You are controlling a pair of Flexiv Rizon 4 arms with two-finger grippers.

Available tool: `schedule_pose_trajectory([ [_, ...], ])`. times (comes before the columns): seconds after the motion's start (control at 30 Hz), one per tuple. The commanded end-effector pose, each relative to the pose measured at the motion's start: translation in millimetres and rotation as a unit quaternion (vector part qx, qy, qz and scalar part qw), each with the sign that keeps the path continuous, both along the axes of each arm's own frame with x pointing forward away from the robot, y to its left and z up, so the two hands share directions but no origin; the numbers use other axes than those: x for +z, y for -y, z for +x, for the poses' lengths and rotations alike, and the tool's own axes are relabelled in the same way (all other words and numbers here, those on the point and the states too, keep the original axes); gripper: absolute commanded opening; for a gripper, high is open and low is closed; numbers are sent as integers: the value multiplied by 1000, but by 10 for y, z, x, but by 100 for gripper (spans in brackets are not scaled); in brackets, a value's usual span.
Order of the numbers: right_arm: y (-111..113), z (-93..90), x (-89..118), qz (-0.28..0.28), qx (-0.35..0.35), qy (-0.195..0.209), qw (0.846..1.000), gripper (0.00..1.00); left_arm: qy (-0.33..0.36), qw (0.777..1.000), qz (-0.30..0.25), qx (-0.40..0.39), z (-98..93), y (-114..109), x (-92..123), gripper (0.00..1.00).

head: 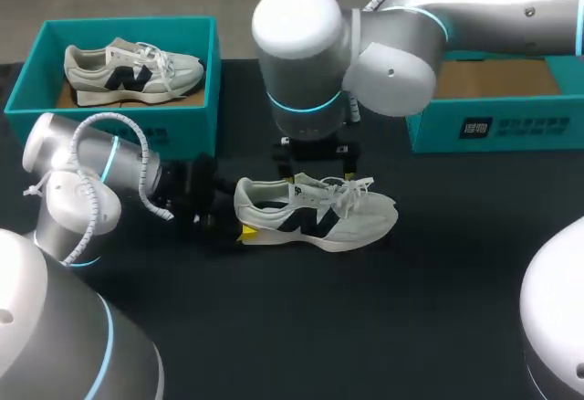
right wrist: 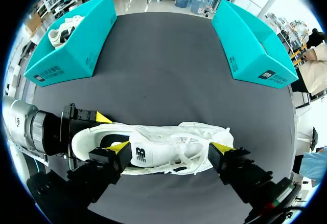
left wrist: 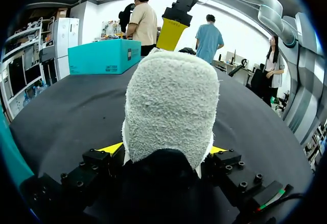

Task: Take the shoe out of the shoebox, open the shoe tongue, remove and reinsert the insole, then place the shoe into the shoebox

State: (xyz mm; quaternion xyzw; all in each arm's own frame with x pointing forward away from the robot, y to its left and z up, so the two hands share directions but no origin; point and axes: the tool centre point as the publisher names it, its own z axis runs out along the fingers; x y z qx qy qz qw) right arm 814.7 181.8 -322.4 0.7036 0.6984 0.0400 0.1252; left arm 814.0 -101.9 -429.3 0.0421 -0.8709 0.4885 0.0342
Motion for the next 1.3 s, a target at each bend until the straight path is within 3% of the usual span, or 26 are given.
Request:
schedule_pose_trajectory([
  [0.03,-135,-46,-62,-66,-5,-3,998,100,0,1000,-1,0,-9,4,-24,0],
  [0.6,-248,-38,-299,-139,13,-35,990,100,0,1000,-1,0,-9,4,-24,0],
  [0.97,-41,-54,-131,-202,-16,-46,978,98,0,1000,-1,0,-9,4,-24,0],
  [1.1,28,-54,-59,-209,-20,-47,977,70,0,1000,-1,0,-9,4,-24,0],
  [1.13,47,-51,-38,-208,-24,-46,977,53,0,1000,-1,0,-9,4,-24,0],
  [1.2,73,-55,2,-205,-28,-45,977,37,0,1000,-1,0,-9,4,-24,0],
  [1.3,128,-41,37,-192,-33,-47,980,0,0,1000,-1,0,-9,4,-24,0],
])
